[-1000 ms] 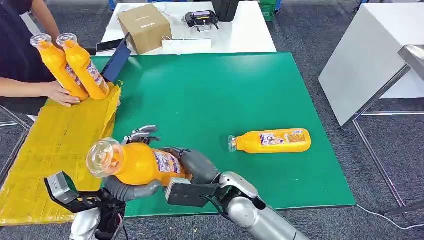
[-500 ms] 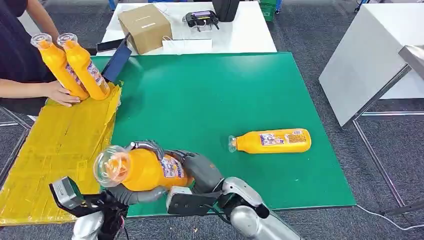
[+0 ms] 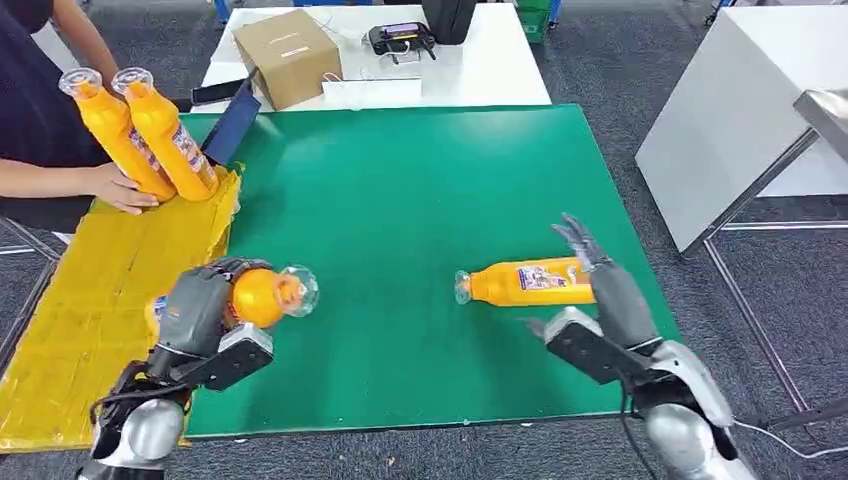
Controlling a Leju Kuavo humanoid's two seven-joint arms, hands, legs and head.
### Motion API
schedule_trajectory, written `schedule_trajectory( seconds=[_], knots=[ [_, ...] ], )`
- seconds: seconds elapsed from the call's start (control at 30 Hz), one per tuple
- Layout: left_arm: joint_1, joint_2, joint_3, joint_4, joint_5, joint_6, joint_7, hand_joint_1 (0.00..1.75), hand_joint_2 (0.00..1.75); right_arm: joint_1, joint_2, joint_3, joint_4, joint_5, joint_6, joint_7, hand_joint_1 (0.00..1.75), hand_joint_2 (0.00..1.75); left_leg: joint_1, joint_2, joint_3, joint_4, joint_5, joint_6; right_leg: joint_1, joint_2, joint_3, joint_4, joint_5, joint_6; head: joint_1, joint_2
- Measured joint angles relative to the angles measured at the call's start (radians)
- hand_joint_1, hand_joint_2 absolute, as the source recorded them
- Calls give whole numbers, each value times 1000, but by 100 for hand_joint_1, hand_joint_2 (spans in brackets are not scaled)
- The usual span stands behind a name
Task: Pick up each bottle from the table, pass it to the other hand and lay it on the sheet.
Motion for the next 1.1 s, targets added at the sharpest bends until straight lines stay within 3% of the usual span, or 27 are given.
schedule_trajectory(
  seconds=[0.13, 0.27, 0.47, 0.5, 0.63, 0.67, 0.93, 1.1],
  knots=[
    [-66, 63, -7, 100, -278, 74, 93, 175, 175, -5, -31, -65, -13, -22, 35, 17, 0, 175, 0, 0, 0, 0, 0, 0, 0, 0, 0, 0, 0, 0, 0, 0],
    [-141, 127, -19, 260, -375, 95, 93, 175, 175, -65, -47, -67, 3, -28, 72, 40, 0, 175, 0, 1, 0, 0, 1, 1, 0, 1, 0, 0, 0, 0, 0, 0],
    [-191, 168, -54, 429, -389, 84, 72, 175, 175, -127, -50, -29, 48, -22, 73, 57, 0, 175, 0, 1, 0, 0, 2, 2, 0, 1, 0, 1, 0, 0, 0, 0],
    [-196, 171, -58, 444, -387, 81, 72, 0, 175, -132, -50, -24, 52, -21, 73, 59, 0, 175, 0, 1, 0, 0, 2, 2, 0, 1, 0, 1, 0, 0, 0, 0],
    [-227, 193, -82, 527, -333, 5, 48, 0, 175, -164, -51, 6, 74, -22, 73, 62, 0, 175, 0, 1, -1, 0, 2, 2, 0, 1, 0, 1, 0, 0, 0, 0],
    [-237, 200, -90, 552, -326, -4, 48, 0, 0, -174, -50, 16, 82, -22, 73, 65, 0, 175, 0, 1, -1, 0, 2, 2, 0, 1, 0, 1, 0, 0, 0, 0],
    [-282, 224, -112, 646, -234, -44, 17, 0, 0, -215, -51, 59, 123, -17, 79, 79, 0, 175, 0, -1, 0, 0, 2, 2, 0, 0, 2, 1, 0, 0, 0, 0],
    [-282, 226, -116, 666, -164, -53, -18, 0, 0, -274, -73, 104, 192, 24, 147, 117, 0, 175, 0, -1, 0, 0, 2, 2, 0, -1, 2, 1, 0, 0, 0, 0]
  ],
)
